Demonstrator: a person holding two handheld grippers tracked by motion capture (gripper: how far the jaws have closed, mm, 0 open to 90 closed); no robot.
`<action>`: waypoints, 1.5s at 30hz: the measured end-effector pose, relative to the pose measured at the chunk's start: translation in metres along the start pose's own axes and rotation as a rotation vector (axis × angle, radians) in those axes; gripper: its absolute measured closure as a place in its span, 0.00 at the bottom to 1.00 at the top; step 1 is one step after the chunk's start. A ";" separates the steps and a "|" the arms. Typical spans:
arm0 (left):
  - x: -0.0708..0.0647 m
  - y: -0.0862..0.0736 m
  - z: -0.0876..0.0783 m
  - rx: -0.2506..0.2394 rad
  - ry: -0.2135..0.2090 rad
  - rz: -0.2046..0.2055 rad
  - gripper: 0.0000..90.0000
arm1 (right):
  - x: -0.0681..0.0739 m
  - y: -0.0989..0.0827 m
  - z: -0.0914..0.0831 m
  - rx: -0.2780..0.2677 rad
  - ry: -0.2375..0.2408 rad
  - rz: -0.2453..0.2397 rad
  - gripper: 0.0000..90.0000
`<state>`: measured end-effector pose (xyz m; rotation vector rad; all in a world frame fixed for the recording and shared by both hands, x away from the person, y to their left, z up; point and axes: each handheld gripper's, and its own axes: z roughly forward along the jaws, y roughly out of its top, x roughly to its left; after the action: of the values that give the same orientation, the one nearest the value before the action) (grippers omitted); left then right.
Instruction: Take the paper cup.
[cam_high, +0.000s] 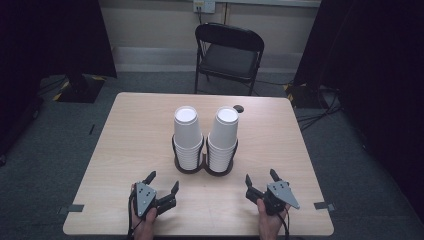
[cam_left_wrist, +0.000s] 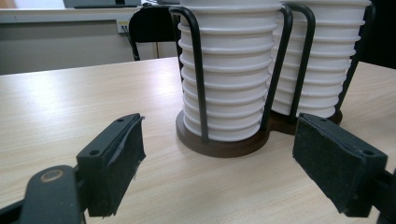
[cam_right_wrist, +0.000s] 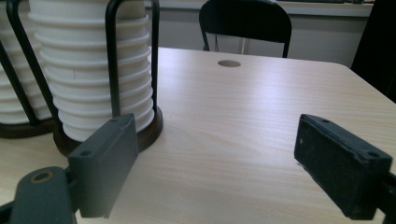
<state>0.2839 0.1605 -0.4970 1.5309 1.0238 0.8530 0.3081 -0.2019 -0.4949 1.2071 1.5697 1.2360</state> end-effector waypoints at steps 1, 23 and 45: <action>0.000 0.000 0.000 0.002 0.001 0.003 0.18 | 0.001 0.000 0.001 0.009 0.008 -0.014 0.14; 0.002 0.000 0.000 -0.002 -0.021 -0.007 0.20 | 0.021 0.028 0.001 0.004 0.206 0.015 0.26; 0.002 0.000 0.001 0.012 -0.048 -0.004 0.21 | 0.027 0.104 0.017 -0.078 0.359 -0.025 0.23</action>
<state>0.2856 0.1616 -0.4967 1.5514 0.9986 0.8053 0.3390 -0.1641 -0.3977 0.9501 1.7653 1.5465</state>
